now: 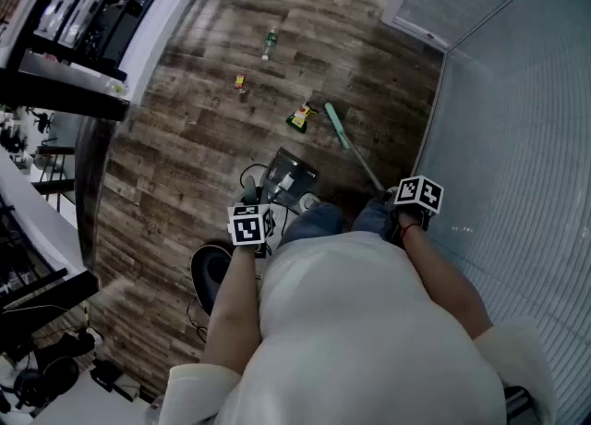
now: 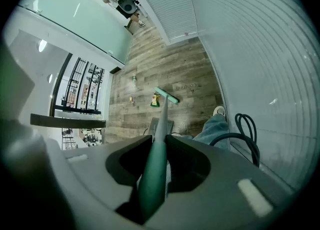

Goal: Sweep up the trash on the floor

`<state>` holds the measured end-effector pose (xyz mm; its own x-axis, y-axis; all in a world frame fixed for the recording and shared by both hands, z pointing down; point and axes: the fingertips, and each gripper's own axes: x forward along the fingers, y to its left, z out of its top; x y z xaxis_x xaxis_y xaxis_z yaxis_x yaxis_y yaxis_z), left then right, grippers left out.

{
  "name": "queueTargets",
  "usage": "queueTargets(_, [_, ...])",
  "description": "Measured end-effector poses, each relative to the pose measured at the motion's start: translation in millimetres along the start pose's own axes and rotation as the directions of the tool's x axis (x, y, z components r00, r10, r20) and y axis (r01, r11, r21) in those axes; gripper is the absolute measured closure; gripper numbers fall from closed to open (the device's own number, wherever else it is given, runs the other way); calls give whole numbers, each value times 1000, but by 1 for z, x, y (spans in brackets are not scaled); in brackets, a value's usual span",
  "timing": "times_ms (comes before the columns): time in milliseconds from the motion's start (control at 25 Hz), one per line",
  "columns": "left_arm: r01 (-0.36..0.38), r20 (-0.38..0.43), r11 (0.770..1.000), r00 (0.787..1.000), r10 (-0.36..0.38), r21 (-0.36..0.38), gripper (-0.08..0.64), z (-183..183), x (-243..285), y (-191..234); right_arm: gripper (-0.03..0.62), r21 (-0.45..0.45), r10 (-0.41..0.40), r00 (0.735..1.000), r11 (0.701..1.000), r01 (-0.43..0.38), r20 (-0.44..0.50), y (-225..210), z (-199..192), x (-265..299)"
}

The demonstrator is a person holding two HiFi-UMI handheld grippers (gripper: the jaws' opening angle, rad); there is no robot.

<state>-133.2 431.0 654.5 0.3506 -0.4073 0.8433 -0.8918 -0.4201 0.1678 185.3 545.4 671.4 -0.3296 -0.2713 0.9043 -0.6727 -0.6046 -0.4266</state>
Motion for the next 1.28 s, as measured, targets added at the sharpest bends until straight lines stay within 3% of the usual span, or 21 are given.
queueTargets(1280, [5,9,1000,1000,-5,-15,549,5,-5,26,494,17,-26,999,1000,26,45,31,10,8])
